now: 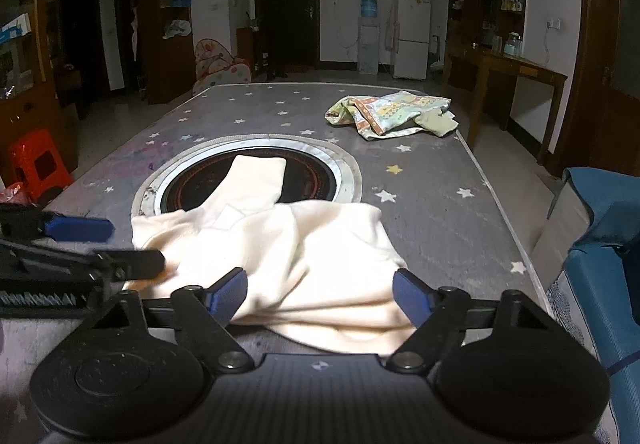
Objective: Fold clothes
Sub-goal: 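Close both grippers on the cream shirt's edge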
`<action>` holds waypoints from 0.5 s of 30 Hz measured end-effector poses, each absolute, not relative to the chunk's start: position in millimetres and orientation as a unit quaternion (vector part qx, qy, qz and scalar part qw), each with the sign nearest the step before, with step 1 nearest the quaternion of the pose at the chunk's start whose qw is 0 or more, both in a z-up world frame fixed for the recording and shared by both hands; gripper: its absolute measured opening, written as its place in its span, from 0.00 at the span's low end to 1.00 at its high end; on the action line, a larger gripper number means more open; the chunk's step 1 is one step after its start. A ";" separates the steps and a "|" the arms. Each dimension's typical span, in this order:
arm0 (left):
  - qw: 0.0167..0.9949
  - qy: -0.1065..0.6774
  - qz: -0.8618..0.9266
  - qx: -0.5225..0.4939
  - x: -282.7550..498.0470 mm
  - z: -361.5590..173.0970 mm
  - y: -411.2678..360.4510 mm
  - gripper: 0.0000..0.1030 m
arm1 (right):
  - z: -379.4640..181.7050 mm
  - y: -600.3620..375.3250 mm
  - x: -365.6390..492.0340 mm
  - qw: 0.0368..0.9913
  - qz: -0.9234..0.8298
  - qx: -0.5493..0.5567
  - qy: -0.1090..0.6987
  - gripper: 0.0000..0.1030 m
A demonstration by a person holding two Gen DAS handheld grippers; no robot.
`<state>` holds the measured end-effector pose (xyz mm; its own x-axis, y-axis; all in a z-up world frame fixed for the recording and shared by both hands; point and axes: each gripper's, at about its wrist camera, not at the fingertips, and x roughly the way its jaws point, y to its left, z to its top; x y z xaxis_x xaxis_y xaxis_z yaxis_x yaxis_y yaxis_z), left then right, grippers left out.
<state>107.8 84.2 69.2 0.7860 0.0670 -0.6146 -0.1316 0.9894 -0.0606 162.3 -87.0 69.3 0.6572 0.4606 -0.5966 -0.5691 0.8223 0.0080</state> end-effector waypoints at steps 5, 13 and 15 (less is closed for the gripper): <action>0.942 0.330 0.027 -0.058 113.4 59.4 86.8 0.17 | 71.7 -76.7 175.5 0.901 0.302 -0.081 0.301 0.65; 0.949 0.309 0.006 -0.060 99.1 59.0 84.4 0.06 | 73.7 -54.5 193.5 0.885 0.338 -0.048 0.316 0.54; 0.950 0.305 0.002 -0.060 94.2 59.0 82.5 0.06 | 72.3 -48.2 196.6 0.880 0.348 -0.041 0.322 0.51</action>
